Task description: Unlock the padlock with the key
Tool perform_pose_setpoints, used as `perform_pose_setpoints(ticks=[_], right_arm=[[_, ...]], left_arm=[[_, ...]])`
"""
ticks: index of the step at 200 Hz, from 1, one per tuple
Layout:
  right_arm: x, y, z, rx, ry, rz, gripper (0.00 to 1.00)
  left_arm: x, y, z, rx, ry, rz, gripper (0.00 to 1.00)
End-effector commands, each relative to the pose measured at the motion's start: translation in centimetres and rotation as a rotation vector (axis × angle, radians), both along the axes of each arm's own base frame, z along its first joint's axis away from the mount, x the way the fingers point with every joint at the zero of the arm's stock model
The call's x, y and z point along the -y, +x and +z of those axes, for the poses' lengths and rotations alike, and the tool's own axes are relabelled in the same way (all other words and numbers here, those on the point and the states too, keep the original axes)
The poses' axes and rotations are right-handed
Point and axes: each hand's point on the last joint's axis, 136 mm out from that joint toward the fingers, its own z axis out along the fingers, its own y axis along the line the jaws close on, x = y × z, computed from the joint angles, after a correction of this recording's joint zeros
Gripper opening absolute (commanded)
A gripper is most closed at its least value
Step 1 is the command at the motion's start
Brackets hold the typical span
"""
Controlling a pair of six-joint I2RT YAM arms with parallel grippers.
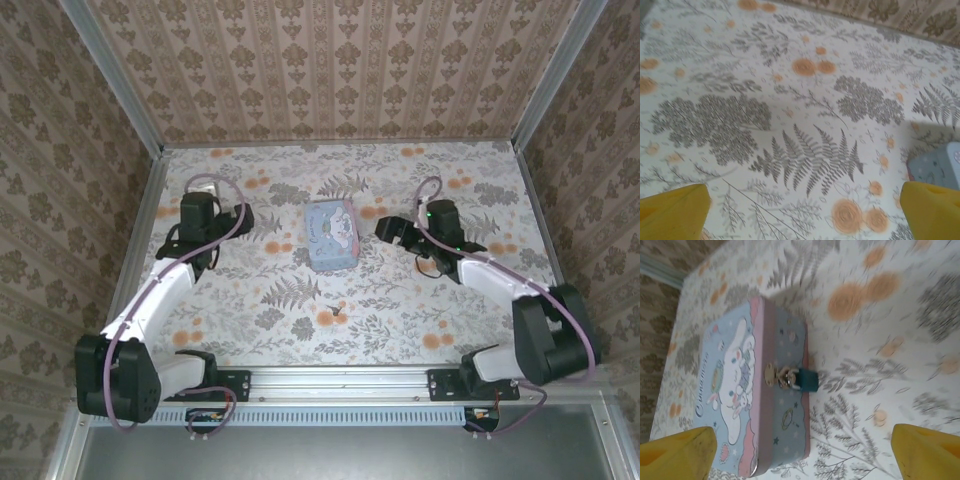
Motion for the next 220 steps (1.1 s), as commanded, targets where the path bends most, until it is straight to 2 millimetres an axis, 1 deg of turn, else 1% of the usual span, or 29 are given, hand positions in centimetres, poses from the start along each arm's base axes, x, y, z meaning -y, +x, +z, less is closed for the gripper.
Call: perform_pose_setpoints(ticks=[1, 18, 37, 57, 75, 96, 118, 131, 138, 152, 166, 174, 190, 204, 220], right_arm=[[-2.0, 0.6, -1.3, -0.079, 0.034, -0.005, 0.9], [-3.7, 0.7, -2.6, -0.115, 0.028, 0.01, 0.88], [-5.9, 0.3, -3.7, -0.145, 0.043, 0.038, 0.87], [-8.8, -0.6, -4.4, -0.157, 0.062, 0.09, 0.86], [-11.6, -1.4, -4.1, -0.147, 0.081, 0.137, 0.85], [-15.5, -2.9, -3.2, -0.129, 0.085, 0.223, 0.83], [-20.0, -4.9, -1.3, -0.106, 0.112, 0.345, 0.83], [-21.4, -5.9, -0.5, -0.108, 0.115, 0.4, 0.83], [-21.6, -6.2, 0.0, -0.107, 0.114, 0.416, 0.83], [-21.0, -6.7, 0.7, -0.101, 0.097, 0.428, 0.83], [-19.6, -6.7, 1.5, -0.082, 0.058, 0.417, 0.83], [-18.5, -6.3, 2.0, -0.072, 0.044, 0.4, 0.84], [-16.1, -4.5, 3.0, -0.048, 0.014, 0.349, 0.84], [-13.8, -2.0, 3.4, -0.045, -0.007, 0.299, 0.85], [-11.9, 0.8, 3.5, -0.042, -0.035, 0.261, 0.85]], left_arm=[[0.9, -0.5, 0.9, -0.023, -0.067, 0.0, 1.0], [1.5, -0.3, 0.9, -0.031, -0.094, -0.009, 1.0], [2.0, -0.1, 1.0, -0.039, -0.11, -0.015, 1.0], [2.4, 0.2, 1.1, -0.048, -0.12, -0.018, 1.0], [2.9, 0.4, 1.1, -0.058, -0.132, -0.025, 1.0], [3.4, 0.6, 1.0, -0.071, -0.142, -0.032, 1.0], [3.8, 0.8, 1.0, -0.086, -0.155, -0.039, 1.0], [4.0, 0.8, 1.0, -0.093, -0.172, -0.034, 1.0], [4.0, 0.8, 1.1, -0.093, -0.183, -0.029, 1.0], [4.1, 0.7, 1.1, -0.105, -0.205, -0.022, 1.0], [4.3, 0.3, 1.0, -0.13, -0.225, -0.016, 1.0], [4.4, 0.0, 0.8, -0.147, -0.24, -0.014, 1.0], [4.8, -0.8, 0.3, -0.185, -0.281, -0.016, 1.0], [5.5, -1.8, -0.6, -0.222, -0.322, -0.028, 1.0], [6.4, -2.8, -1.8, -0.261, -0.348, -0.035, 1.0]])
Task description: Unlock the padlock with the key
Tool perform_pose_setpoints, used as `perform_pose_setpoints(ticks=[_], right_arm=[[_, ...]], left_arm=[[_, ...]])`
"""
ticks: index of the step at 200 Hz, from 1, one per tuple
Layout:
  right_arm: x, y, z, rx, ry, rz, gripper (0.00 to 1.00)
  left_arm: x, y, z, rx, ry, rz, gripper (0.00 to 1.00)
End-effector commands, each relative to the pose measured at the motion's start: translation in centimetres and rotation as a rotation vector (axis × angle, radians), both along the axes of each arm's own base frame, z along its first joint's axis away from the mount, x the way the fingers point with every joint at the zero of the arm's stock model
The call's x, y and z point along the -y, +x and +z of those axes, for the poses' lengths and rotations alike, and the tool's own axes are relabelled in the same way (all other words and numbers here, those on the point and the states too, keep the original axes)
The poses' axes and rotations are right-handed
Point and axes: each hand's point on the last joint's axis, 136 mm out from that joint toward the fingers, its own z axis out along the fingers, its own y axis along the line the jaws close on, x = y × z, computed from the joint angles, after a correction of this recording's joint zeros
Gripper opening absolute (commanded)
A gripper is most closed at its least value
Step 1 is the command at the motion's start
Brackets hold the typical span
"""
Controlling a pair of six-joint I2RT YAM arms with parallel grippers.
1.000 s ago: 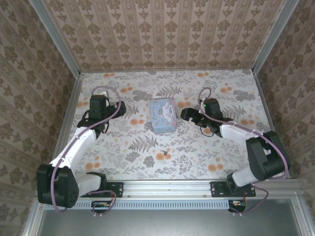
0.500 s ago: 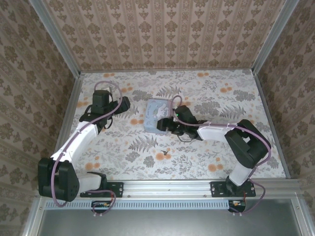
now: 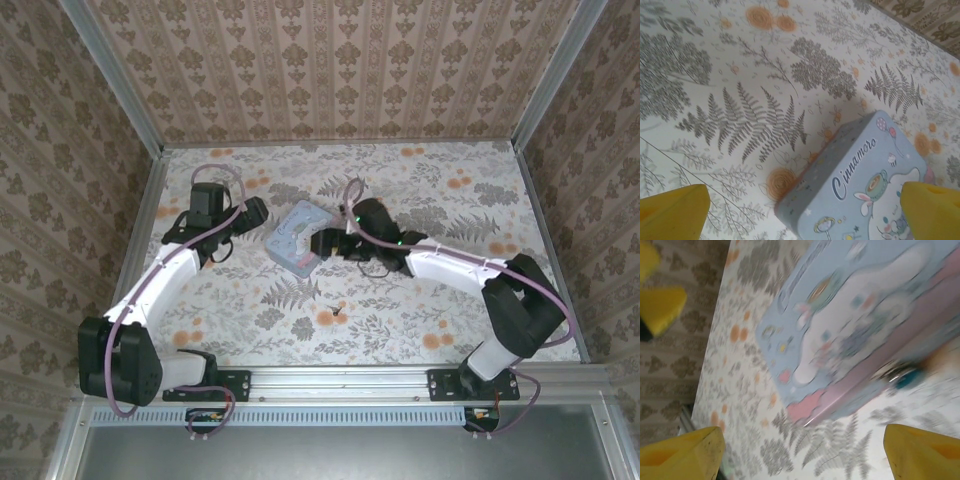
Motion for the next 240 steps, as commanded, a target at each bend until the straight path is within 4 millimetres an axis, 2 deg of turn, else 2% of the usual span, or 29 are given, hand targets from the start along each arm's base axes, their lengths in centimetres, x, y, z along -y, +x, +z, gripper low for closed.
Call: perform_pose_setpoints(ticks=[1, 17, 34, 50, 63, 70, 90, 129, 174, 206, 240], right_arm=[[3.2, 3.3, 0.2, 0.012, -0.079, -0.045, 0.85], [4.6, 6.1, -0.2, 0.007, -0.105, -0.074, 0.85], [5.1, 8.6, -0.6, -0.003, -0.105, -0.088, 0.85], [4.6, 10.5, -1.2, -0.021, -0.085, -0.079, 0.84], [3.7, 11.4, -2.0, -0.048, -0.063, -0.063, 0.84], [3.3, 11.8, -2.4, -0.062, -0.051, -0.059, 0.84], [2.4, 12.7, -3.2, -0.091, -0.001, -0.066, 0.82], [0.8, 12.6, -3.7, -0.109, 0.06, -0.049, 0.81], [-0.2, 11.8, -3.7, -0.114, 0.084, -0.022, 0.8], [0.4, 10.5, -3.7, -0.113, 0.094, -0.021, 0.79], [2.6, 8.5, -3.7, -0.101, 0.122, -0.076, 0.79]], left_arm=[[1.8, -2.3, -1.2, -0.083, -0.087, -0.022, 1.0], [2.9, -3.2, -2.4, -0.109, -0.1, -0.04, 1.0], [4.3, -4.1, -3.5, -0.135, -0.107, -0.065, 1.0], [5.4, -4.7, -4.7, -0.154, -0.101, -0.075, 1.0], [5.6, -4.6, -5.5, -0.164, -0.093, -0.062, 1.0], [6.7, -5.0, -5.8, -0.171, -0.084, -0.09, 1.0], [7.1, -4.6, -6.9, -0.191, -0.07, -0.086, 1.0], [7.7, -3.1, -8.1, -0.197, -0.045, -0.084, 1.0], [9.6, -0.4, -8.0, -0.179, -0.051, -0.123, 1.0], [11.3, 1.6, -7.3, -0.166, -0.057, -0.17, 1.0], [13.8, 2.8, -6.9, -0.164, -0.062, -0.231, 1.0]])
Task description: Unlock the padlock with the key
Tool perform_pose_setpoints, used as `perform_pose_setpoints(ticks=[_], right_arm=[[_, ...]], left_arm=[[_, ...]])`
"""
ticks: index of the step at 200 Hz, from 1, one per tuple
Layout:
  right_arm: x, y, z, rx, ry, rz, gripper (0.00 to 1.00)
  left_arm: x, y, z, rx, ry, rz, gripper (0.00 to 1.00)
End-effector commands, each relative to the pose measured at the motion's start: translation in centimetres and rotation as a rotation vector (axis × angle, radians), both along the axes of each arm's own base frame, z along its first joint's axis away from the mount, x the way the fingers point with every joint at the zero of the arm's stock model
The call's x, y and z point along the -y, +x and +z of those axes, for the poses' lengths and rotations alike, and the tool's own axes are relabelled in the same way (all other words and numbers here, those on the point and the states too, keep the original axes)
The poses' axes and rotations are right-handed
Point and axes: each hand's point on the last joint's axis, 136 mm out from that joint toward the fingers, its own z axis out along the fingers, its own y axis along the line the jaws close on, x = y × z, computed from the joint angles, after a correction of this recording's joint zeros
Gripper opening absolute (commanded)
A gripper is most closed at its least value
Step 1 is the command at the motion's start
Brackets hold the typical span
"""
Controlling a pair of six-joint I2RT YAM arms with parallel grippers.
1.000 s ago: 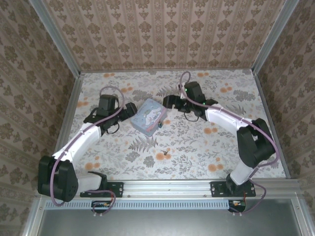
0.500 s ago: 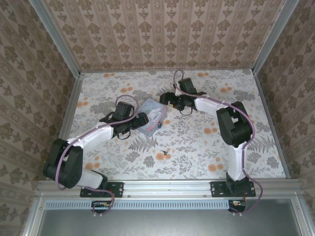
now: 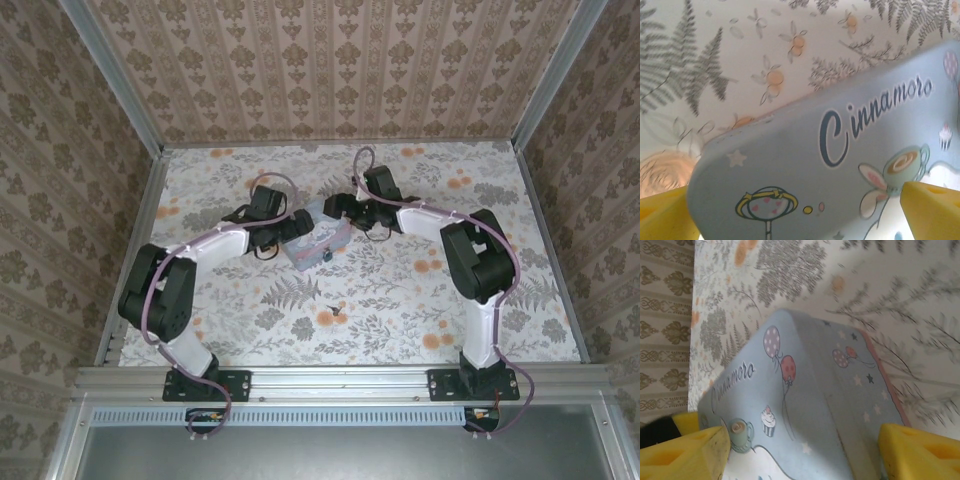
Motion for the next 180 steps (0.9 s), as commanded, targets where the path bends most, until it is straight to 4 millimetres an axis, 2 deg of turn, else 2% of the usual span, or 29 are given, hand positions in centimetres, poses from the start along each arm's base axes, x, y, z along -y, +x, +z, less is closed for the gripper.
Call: perform_pose_setpoints(ticks=[1, 47, 79, 107, 118, 140, 158, 180], right_arm=[[0.3, -1.8, 2.1, 0.03, 0.066, -0.011, 0.79], [4.2, -3.8, 1.6, 0.033, 0.084, -0.122, 0.81], [5.5, -4.0, 0.7, 0.008, 0.069, -0.152, 0.82], [7.1, -3.3, 0.4, 0.004, 0.054, -0.201, 0.83], [8.3, -3.1, 0.4, 0.007, 0.042, -0.239, 0.84], [10.5, -3.4, 2.0, 0.05, 0.027, -0.294, 0.84], [11.2, -4.7, 3.5, 0.08, 0.0, -0.278, 0.83], [11.4, -7.8, 4.3, 0.086, -0.048, -0.227, 0.81]], left_arm=[[3.0, 1.1, 2.1, 0.051, -0.048, -0.095, 1.0], [6.9, 0.3, 1.8, 0.047, -0.058, -0.161, 1.0], [7.7, -0.3, 1.3, 0.045, -0.053, -0.161, 1.0], [6.9, 0.5, 1.0, 0.047, -0.048, -0.13, 1.0], [6.3, 1.1, 1.3, 0.061, -0.047, -0.112, 1.0], [4.6, 2.2, 2.3, 0.094, -0.048, -0.079, 1.0], [2.9, 2.7, 3.3, 0.116, -0.045, -0.061, 1.0], [1.0, 2.1, 5.0, 0.141, -0.053, -0.06, 1.0]])
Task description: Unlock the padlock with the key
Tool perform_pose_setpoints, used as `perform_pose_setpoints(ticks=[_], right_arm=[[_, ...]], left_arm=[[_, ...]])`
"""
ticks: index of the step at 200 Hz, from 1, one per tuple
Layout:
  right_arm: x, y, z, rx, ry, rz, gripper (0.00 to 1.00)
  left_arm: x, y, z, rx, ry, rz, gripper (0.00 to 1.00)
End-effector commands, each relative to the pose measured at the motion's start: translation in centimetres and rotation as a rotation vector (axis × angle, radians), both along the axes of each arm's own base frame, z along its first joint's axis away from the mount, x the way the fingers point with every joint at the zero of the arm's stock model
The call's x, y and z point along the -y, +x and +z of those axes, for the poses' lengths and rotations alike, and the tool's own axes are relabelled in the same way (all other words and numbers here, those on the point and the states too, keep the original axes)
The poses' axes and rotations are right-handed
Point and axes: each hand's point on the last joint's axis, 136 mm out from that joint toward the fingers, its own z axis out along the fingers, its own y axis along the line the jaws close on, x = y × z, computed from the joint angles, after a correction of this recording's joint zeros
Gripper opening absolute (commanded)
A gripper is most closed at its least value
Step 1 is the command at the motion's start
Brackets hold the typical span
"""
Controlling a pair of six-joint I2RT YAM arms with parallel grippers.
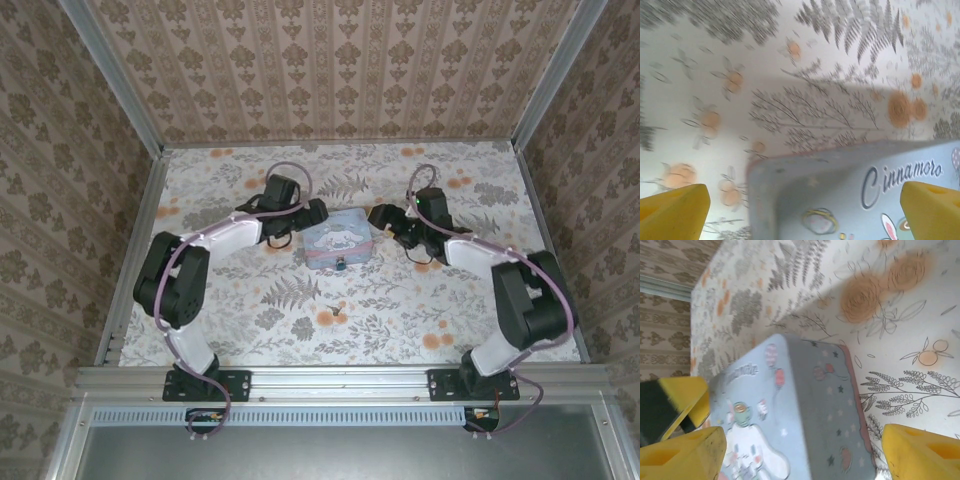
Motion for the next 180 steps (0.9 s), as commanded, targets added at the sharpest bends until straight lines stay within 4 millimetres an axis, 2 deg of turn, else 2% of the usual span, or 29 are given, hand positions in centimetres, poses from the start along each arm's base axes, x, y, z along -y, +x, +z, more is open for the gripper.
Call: perform_pose_setpoints(ticks=[1, 4, 10, 31, 63, 84, 105, 125, 143, 180], right_arm=[[0.3, -3.0, 1.0, 0.015, -0.067, 0.048, 0.81], [0.2, -3.4, 0.7, 0.003, -0.076, 0.058, 0.81], [0.0, -4.5, 1.5, 0.025, -0.087, 0.082, 0.8], [-1.3, -8.2, 0.9, 0.011, -0.172, 0.195, 0.77], [-3.9, -13.6, -1.9, -0.027, -0.31, 0.394, 0.71], [-5.6, -15.9, -3.6, -0.032, -0.391, 0.514, 0.65], [-7.1, -17.3, -5.0, -0.033, -0.455, 0.61, 0.57], [-8.2, -17.8, -5.6, -0.018, -0.529, 0.668, 0.54], [-9.1, -18.0, -6.7, -0.028, -0.607, 0.72, 0.53], [-10.6, -17.8, -7.6, -0.025, -0.709, 0.782, 0.5]], left_arm=[[-1.7, -0.5, 3.4, 0.069, -0.02, -0.013, 1.0], [-1.9, -0.6, 3.7, 0.075, -0.021, -0.013, 1.0], [-2.3, -1.1, 4.1, 0.082, -0.02, -0.014, 1.0], [-3.1, -3.3, 5.4, 0.095, -0.035, -0.027, 1.0], [-4.4, -8.0, 6.3, 0.086, -0.066, -0.03, 1.0], [-5.5, -10.8, 6.1, 0.078, -0.088, -0.019, 1.0], [-6.6, -12.8, 5.7, 0.069, -0.105, 0.005, 1.0], [-7.3, -13.9, 5.3, 0.064, -0.118, 0.025, 1.0], [-7.6, -14.3, 5.0, 0.06, -0.122, 0.036, 1.0], [-7.4, -14.3, 4.6, 0.036, -0.123, 0.037, 1.0]])
